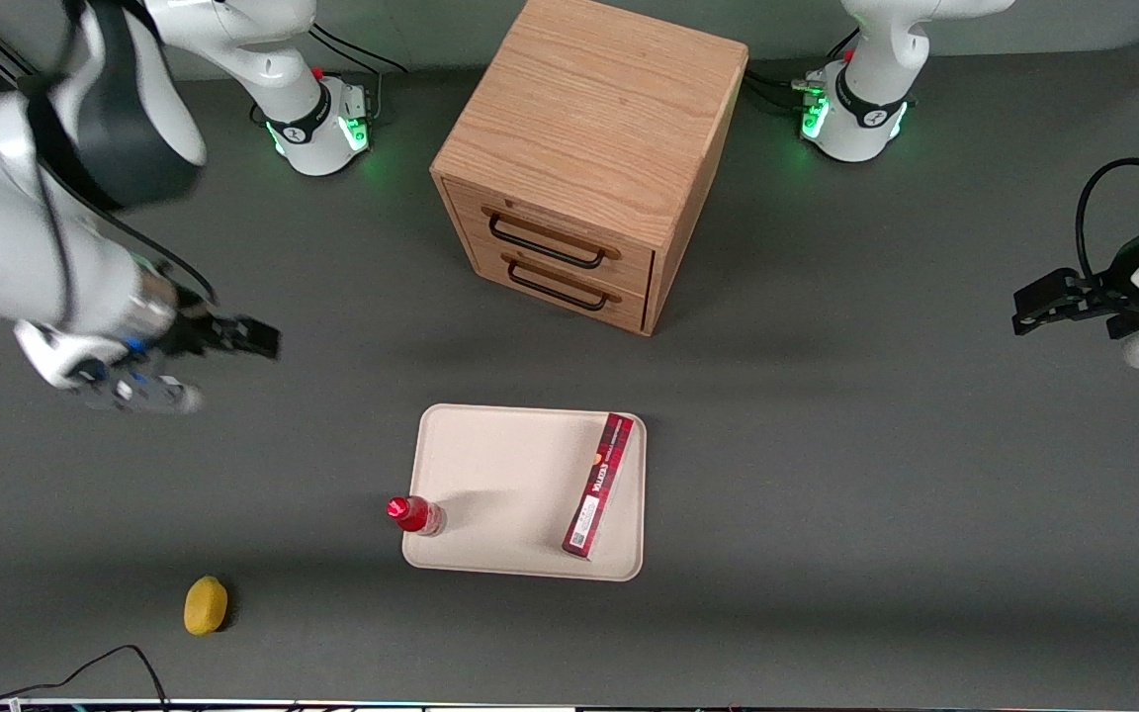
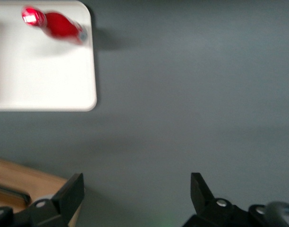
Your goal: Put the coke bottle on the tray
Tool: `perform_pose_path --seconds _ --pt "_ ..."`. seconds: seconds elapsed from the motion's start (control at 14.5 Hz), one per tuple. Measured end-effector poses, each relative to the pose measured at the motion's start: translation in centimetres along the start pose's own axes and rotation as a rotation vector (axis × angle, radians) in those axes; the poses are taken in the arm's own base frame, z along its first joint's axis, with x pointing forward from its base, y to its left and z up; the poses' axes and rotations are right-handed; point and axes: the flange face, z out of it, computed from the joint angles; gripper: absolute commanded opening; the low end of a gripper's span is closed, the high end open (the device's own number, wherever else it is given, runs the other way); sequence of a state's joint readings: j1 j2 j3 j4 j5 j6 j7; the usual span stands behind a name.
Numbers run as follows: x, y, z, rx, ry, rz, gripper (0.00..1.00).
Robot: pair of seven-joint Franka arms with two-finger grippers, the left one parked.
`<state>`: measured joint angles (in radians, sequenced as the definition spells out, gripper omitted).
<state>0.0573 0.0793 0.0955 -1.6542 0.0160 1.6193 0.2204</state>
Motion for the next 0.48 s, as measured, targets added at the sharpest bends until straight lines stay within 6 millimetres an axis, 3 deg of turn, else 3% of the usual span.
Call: perform_pose_path --seconds 0.21,0.48 --pt "-4.4 5.8 -4.3 0.014 0.029 -0.014 1.00" --pt "-6.9 7.8 -7.0 0.023 0.071 -0.006 1.00"
